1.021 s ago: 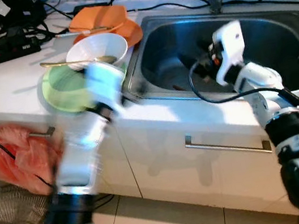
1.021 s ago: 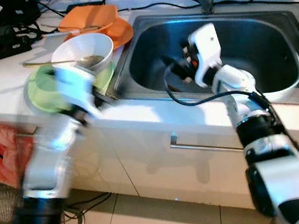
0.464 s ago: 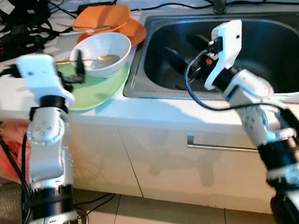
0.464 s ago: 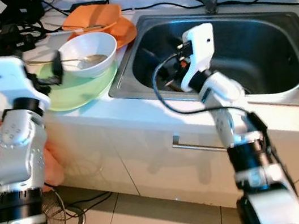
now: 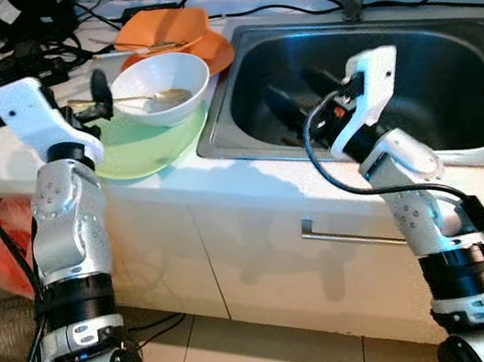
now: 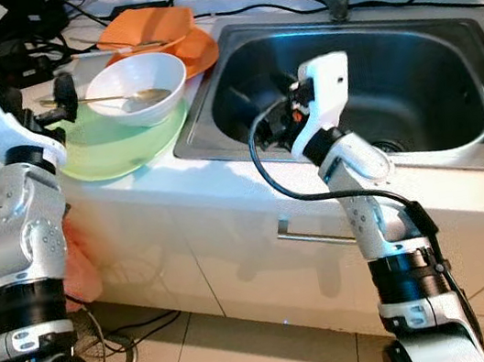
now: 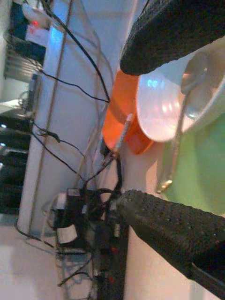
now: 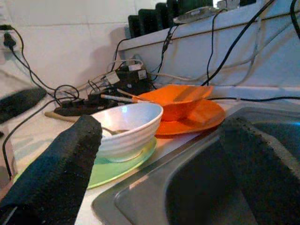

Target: Kitchen organization

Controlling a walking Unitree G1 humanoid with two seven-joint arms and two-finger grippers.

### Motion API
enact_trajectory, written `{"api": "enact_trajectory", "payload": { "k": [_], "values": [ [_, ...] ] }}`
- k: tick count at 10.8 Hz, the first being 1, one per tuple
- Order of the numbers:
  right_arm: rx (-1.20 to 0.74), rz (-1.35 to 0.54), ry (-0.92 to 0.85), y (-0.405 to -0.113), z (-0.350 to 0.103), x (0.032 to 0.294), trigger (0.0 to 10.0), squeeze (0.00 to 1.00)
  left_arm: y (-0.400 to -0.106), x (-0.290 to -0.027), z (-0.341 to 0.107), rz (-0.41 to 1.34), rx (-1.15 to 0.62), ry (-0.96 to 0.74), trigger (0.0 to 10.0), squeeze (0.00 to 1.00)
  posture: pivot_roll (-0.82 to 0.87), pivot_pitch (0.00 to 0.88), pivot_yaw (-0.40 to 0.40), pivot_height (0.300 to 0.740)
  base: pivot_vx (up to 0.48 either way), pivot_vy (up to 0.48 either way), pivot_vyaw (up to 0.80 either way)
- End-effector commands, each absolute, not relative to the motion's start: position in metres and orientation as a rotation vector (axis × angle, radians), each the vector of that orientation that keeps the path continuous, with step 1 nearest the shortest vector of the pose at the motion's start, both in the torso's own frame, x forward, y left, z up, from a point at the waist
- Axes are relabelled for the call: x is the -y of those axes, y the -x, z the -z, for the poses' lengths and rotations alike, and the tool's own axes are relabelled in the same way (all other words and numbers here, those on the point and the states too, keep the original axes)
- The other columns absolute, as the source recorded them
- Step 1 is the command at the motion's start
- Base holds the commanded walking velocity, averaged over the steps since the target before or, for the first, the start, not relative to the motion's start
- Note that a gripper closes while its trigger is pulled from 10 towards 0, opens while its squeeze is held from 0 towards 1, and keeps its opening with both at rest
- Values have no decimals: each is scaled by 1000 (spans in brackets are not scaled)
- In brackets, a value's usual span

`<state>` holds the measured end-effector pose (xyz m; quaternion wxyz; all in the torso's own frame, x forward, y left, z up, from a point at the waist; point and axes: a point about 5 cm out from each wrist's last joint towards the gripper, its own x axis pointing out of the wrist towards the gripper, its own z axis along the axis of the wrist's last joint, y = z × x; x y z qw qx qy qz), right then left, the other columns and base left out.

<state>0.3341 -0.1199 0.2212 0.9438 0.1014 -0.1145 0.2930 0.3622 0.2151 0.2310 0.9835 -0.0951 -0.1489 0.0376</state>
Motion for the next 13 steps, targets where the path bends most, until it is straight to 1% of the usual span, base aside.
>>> {"api": "enact_trajectory", "payload": {
  "k": [1,2,3,5,6,9,11,12,13],
  "values": [
    [230,-587,-216,-331,-221,121,10000,0,-365,-219,-233,-88,292,204,10000,0,179,76,34,740,0,0,0],
    [226,-579,-216,-330,-221,121,10000,0,-370,-222,-229,-88,249,281,10000,0,180,78,33,740,0,0,0],
    [225,-576,-218,-329,-221,121,10000,0,-373,-226,-226,-112,231,319,10000,0,175,81,32,740,0,0,0],
    [220,-568,-214,-327,-222,123,10000,0,-377,-234,-230,-135,247,320,10000,0,166,86,33,740,0,0,0],
    [218,-562,-215,-326,-222,124,10000,0,-379,-237,-230,-144,240,347,10000,0,162,88,34,740,0,0,0],
    [218,-553,-215,-323,-224,124,10000,0,-390,-239,-224,-116,209,545,10000,0,143,94,39,740,0,0,0],
    [216,-553,-220,-322,-225,126,10000,0,-396,-235,-222,-89,190,635,10000,0,129,95,41,740,0,0,0],
    [152,-692,-212,-312,-220,118,10000,0,-400,-229,-223,-62,186,650,10000,0,121,95,45,740,0,0,0],
    [108,-751,-199,-306,-215,116,10000,0,-401,-226,-225,-44,185,651,10000,0,117,97,46,740,0,0,0]
  ]
}}
